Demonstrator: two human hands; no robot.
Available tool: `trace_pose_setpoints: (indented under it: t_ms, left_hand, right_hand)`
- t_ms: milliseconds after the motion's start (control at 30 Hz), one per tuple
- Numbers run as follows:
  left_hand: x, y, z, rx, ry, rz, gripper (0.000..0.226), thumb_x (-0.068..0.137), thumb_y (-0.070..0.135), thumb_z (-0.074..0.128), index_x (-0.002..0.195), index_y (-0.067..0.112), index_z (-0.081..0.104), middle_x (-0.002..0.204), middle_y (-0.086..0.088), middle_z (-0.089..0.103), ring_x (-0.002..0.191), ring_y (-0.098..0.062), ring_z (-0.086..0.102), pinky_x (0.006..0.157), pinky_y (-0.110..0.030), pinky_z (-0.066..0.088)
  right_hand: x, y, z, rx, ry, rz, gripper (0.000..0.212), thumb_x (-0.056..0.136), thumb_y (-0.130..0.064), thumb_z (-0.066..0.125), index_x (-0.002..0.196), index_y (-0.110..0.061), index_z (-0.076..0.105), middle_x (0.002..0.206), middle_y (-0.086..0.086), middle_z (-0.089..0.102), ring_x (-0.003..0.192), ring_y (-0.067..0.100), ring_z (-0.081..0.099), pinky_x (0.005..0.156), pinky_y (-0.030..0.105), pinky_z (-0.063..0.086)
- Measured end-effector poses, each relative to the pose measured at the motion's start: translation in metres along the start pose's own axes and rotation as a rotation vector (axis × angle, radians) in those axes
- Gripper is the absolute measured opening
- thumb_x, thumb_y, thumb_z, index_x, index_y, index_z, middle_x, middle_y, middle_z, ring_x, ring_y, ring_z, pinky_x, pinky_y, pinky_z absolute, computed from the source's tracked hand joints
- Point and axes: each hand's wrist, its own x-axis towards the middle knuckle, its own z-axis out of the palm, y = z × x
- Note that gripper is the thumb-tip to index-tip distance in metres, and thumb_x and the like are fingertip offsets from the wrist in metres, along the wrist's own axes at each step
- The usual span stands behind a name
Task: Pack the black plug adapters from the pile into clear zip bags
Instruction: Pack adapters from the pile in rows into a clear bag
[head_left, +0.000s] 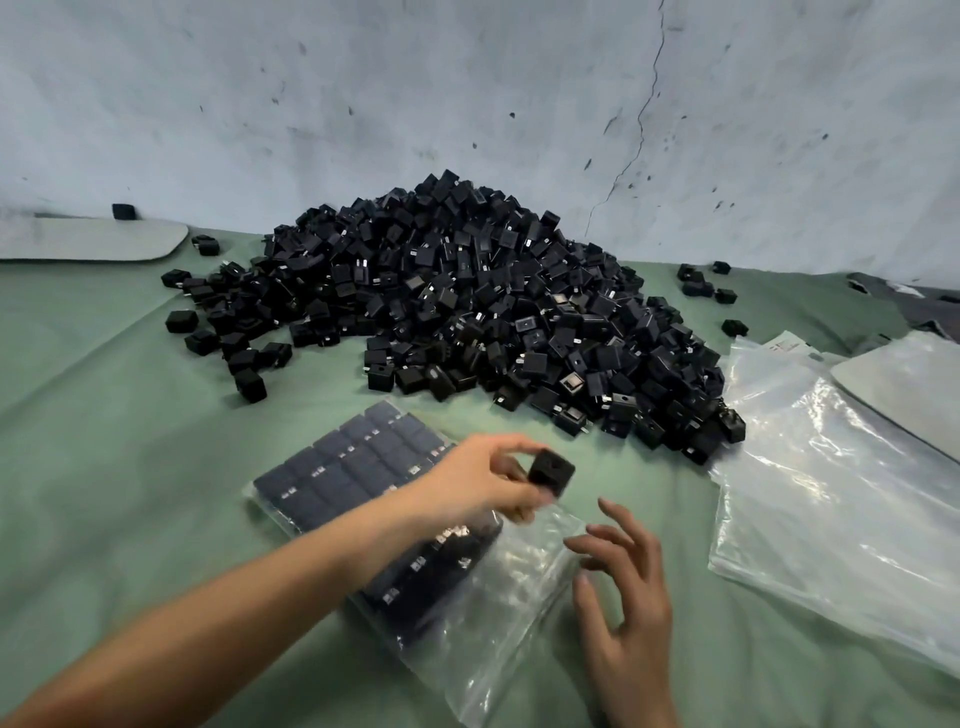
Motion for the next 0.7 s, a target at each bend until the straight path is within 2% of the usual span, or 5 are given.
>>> trace_pose_setpoints:
  t_ms: [133,333,500,633,700]
  left_hand:
    - [-0.029,0.009,0.008,0.166,-0.056,0.022,0.026,0.085,0.015,0.073,0.103,0.033,0.067,0.063,0.005,0.061,0.053,-0.011,0.057,0.053,-0.020,0.045]
    - [-0.037,0.025,-0.002,0.485,-0.174,0.008,0.016,0.085,0.026,0.073,0.097,0.018,0.065,0.091,0.008,0.061,0.080,-0.007,0.060,0.080,-0.032,0.051]
    - [-0.042,0.023,0.006,0.501,-0.300,-0.037,0.015,0.086,0.016,0.065,0.095,0.027,0.059,0.087,-0.009,0.070,0.068,-0.010,0.063,0.073,-0.035,0.054]
    - [-0.041,0.016,0.011,0.562,-0.301,-0.020,0.011,0.086,0.021,0.065,0.095,0.026,0.065,0.069,0.009,0.060,0.059,0.000,0.050,0.059,-0.019,0.041]
    - [-0.042,0.013,0.016,0.607,-0.312,-0.001,0.013,0.087,0.026,0.064,0.099,0.023,0.067,0.066,0.011,0.056,0.057,0.001,0.047,0.058,-0.018,0.039]
  right_hand:
    - [0.003,-0.015,0.000,-0.051,-0.094,-0.163,0.020,0.082,-0.013,0.051,0.085,-0.009,0.070,0.136,0.014,0.049,0.119,0.008,0.052,0.092,0.009,0.038]
    - [0.008,-0.027,-0.017,-0.095,-0.293,-0.274,0.023,0.082,-0.014,0.053,0.090,-0.017,0.075,0.143,0.005,0.047,0.117,0.020,0.054,0.084,0.024,0.045]
    - [0.011,-0.029,-0.035,-0.247,-0.429,-0.367,0.024,0.084,-0.018,0.052,0.087,-0.022,0.075,0.134,0.000,0.054,0.111,0.017,0.055,0.080,0.023,0.046]
    - [0.011,-0.025,-0.047,-0.368,-0.495,-0.454,0.043,0.098,-0.029,0.035,0.086,-0.022,0.076,0.130,0.000,0.057,0.115,0.012,0.049,0.085,0.021,0.046]
    - [0.010,-0.025,-0.050,-0.382,-0.510,-0.460,0.034,0.095,-0.025,0.044,0.084,-0.026,0.076,0.125,0.000,0.059,0.111,0.010,0.050,0.082,0.020,0.047]
